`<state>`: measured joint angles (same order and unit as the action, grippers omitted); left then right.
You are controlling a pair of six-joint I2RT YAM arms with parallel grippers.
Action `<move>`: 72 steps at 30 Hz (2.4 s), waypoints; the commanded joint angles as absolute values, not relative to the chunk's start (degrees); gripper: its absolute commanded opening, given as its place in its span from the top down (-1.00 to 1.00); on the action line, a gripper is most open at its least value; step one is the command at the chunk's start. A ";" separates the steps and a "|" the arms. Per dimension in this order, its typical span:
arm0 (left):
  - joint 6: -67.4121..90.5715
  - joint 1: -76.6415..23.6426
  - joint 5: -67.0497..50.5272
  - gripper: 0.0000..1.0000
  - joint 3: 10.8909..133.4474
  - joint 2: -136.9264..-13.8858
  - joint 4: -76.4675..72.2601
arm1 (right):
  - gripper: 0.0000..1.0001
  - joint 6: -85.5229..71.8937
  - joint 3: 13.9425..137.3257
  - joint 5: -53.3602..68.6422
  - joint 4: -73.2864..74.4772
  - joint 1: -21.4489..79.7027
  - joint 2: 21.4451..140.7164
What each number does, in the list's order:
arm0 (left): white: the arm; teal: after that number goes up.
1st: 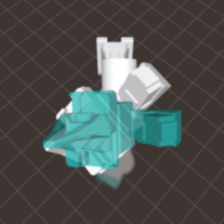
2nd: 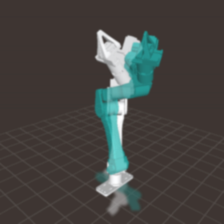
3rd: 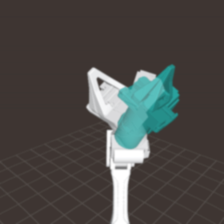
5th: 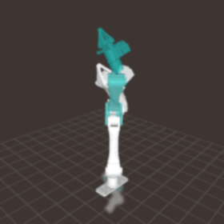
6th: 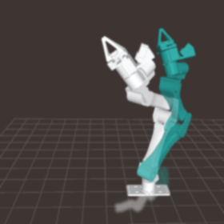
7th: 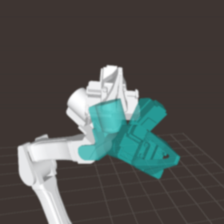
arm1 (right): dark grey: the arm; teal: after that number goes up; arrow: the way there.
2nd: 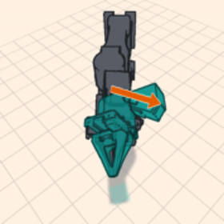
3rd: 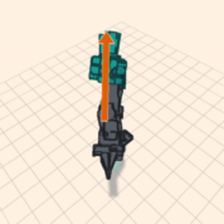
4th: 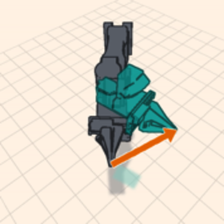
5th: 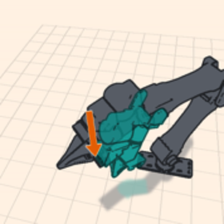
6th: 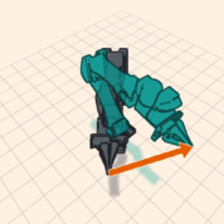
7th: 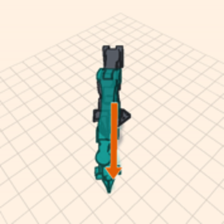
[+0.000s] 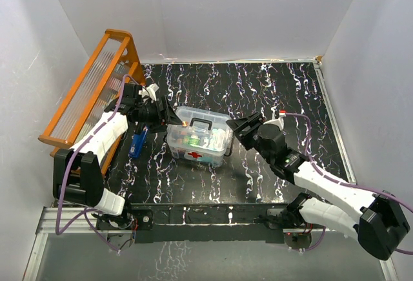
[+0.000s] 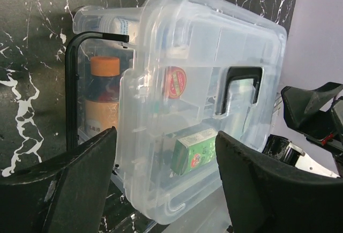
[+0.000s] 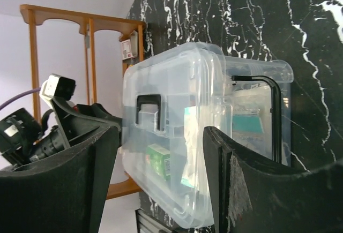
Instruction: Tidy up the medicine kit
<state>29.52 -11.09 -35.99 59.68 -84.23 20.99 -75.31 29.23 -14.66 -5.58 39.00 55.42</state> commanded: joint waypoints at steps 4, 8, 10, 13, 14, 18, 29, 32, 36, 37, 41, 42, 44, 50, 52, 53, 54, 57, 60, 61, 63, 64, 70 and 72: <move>25.99 -11.24 -36.55 -0.43 63.20 -83.85 26.90 | -0.24 -70.92 33.55 -15.96 3.38 38.95 57.38; 25.51 -11.25 -35.57 -0.43 63.10 -83.89 27.60 | -0.14 -68.38 34.88 -13.85 3.24 39.00 59.78; 25.21 -11.25 -34.76 -0.43 63.11 -83.78 28.04 | -0.09 -67.01 35.70 -13.67 3.54 38.97 60.75; 24.96 -11.23 -32.68 -0.42 62.89 -83.69 28.70 | -0.02 -65.52 36.98 -13.82 4.47 38.95 61.95; 24.90 -11.20 -31.81 -0.42 62.85 -83.64 28.94 | 0.00 -65.08 37.41 -13.72 4.87 38.99 62.35; 24.44 -11.18 -29.67 -0.39 62.76 -83.92 29.78 | 0.05 -64.01 38.67 -13.73 6.63 39.00 63.95; 24.93 -11.24 -34.54 -0.12 60.36 -84.50 28.72 | 0.34 -63.46 37.79 -14.30 8.18 38.96 64.84; 25.60 -11.25 -35.90 -0.02 59.25 -84.69 28.43 | 0.42 -62.41 38.05 -13.99 8.28 38.89 65.43; 26.48 -11.25 -37.19 0.20 57.66 -84.93 27.83 | 0.50 -61.09 38.61 -13.64 9.09 38.52 66.26; 27.05 -11.21 -38.00 0.23 57.20 -84.98 27.33 | 0.51 -60.78 38.81 -13.54 9.42 38.26 66.43; 29.89 -11.46 -42.81 0.37 53.80 -84.89 22.70 | 0.55 -58.25 39.26 -11.88 9.08 36.64 67.76; 30.38 -11.53 -43.39 0.40 53.19 -84.96 21.90 | 0.55 -57.64 39.33 -11.23 8.72 36.11 68.13; 30.38 -11.79 -43.45 0.44 52.91 -85.18 21.70 | 0.57 -56.38 39.38 -10.07 7.82 35.44 68.66; 30.58 -12.36 -43.11 0.48 52.82 -85.73 21.08 | 0.61 -52.73 40.05 -7.16 6.66 33.75 69.88; 30.52 -12.35 -42.09 0.47 53.07 -86.18 21.18 | 0.62 -52.20 40.17 -5.89 6.68 32.76 70.04; 30.39 -12.38 -41.13 0.47 53.30 -86.37 21.48 | 0.62 -51.93 40.30 -5.45 6.68 32.29 69.93; 30.10 -12.41 -40.00 0.46 53.97 -86.47 22.11 | 0.62 -51.70 40.34 -5.03 6.71 31.75 69.69; 28.92 -12.39 -36.69 0.40 56.06 -86.53 23.95 | 0.58 -50.71 40.74 -3.63 6.68 30.40 68.35; 27.78 -12.35 -36.09 0.24 58.29 -86.55 25.35 | 0.50 -49.41 41.44 -1.34 6.75 28.72 66.91; 27.28 -12.38 -35.87 0.15 59.01 -86.61 25.99 | 0.46 -49.19 41.74 -0.48 6.69 28.20 66.41; 26.61 -12.37 -35.31 -0.04 60.12 -86.42 26.51 | 0.34 -49.15 42.00 0.27 6.55 27.41 65.11; 26.47 -12.31 -35.11 -0.11 60.65 -86.22 26.54 | 0.24 -49.18 41.89 0.34 6.17 27.21 64.21; 25.85 -12.37 -34.30 -0.39 62.93 -85.78 26.50 | -0.11 -47.46 40.80 2.19 5.21 25.24 62.70; 25.38 -12.39 -33.19 -0.44 63.48 -85.87 26.92 | -0.21 -47.54 39.95 2.62 4.87 24.65 62.72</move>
